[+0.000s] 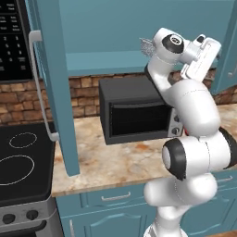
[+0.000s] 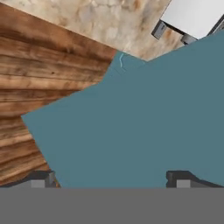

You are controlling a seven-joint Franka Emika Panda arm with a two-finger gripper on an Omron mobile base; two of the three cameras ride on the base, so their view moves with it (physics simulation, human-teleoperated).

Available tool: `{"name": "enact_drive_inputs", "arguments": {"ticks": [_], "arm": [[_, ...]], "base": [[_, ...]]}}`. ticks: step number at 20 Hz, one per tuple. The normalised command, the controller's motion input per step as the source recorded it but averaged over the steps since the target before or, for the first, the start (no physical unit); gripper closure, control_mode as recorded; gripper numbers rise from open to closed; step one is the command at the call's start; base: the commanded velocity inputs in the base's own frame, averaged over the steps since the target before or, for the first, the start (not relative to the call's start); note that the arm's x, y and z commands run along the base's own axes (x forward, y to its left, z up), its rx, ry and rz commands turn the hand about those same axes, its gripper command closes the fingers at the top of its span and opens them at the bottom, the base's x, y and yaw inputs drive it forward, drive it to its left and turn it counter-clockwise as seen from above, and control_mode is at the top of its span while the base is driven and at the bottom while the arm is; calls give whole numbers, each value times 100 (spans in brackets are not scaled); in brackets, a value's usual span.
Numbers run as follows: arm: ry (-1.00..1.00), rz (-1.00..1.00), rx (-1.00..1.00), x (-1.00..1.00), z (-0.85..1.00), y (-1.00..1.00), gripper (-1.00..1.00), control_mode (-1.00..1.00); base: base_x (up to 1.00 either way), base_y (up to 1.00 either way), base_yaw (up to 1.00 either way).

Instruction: Open the cabinet and setup a tea strainer by placing it in the bowl upright.

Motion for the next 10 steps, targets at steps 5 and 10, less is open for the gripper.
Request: {"name": "enact_drive_inputs", "arguments": {"ticks": [5,10], "arm": [[-13,-1,0,-95,15,-98,-100,-100],[-24,0,0,-100,19,-98,-100,-100]], "base": [[0,0,0],[0,0,0]]}}
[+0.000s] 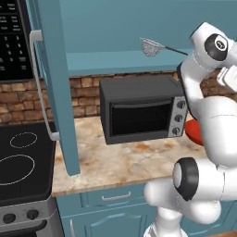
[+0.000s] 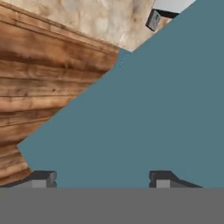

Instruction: Open the cabinet and setup a tea strainer by placing it in the bowl upright.

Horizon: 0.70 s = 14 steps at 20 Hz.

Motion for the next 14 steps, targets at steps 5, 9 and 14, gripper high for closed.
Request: {"name": "enact_drive_inputs", "arguments": {"ticks": [5,9,14], "arm": [[-30,2,0,-99,30,-95,-100,-100],[-25,5,0,-77,22,-87,-100,-100],[-11,7,0,-39,0,-87,-100,-100]], "base": [[0,0,0],[0,0,0],[0,0,0]]}}
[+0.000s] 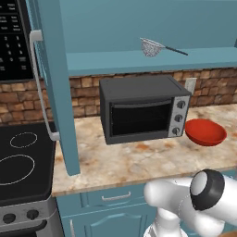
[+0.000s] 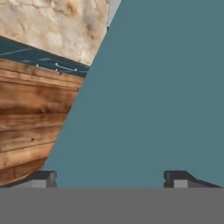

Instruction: Open the cabinet and setup a tea strainer by placing it in the bowl upright.

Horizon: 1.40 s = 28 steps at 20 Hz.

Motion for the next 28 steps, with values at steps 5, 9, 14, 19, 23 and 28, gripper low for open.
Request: {"name": "enact_drive_inputs", "arguments": {"ticks": [5,9,14,19,23,28], "arm": [[0,13,8,-3,-16,-30,-100,-100],[-1,9,0,0,-3,9,-100,-100],[-15,11,0,0,-4,80,-100,-100],[-5,21,8,15,-38,88,-100,-100],[-11,12,31,40,-44,70,-100,-100],[-41,2,21,32,-3,76,-100,-100]], "base": [[0,0,0],[0,0,0],[0,0,0],[0,0,0],[0,0,0],[0,0,0]]}}
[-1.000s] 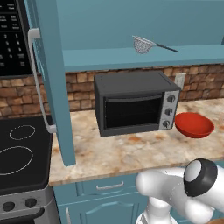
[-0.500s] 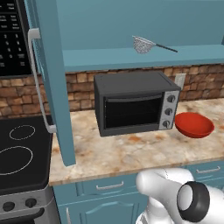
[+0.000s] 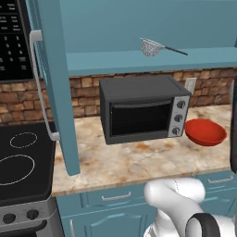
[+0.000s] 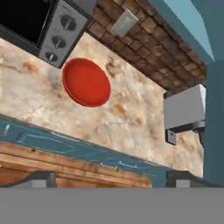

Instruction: Open the cabinet and setup a tea strainer by placing it in the bowl upright.

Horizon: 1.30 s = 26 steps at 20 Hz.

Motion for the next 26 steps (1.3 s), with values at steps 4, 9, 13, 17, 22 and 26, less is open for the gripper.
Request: {"name": "enact_drive_inputs", "arguments": {"ticks": [4,9,13,17,22,26], "arm": [[-46,0,14,22,16,76,-100,-100],[-23,-1,16,27,14,71,-100,-100],[-2,-8,2,33,29,78,-100,-100],[0,-5,-3,29,28,62,-100,-100],[3,-5,3,10,15,43,-100,-100],[-4,-5,13,0,15,56,-100,-100]], "base": [[0,0,0],[0,0,0],[0,0,0],[0,0,0],[0,0,0],[0,0,0]]}}
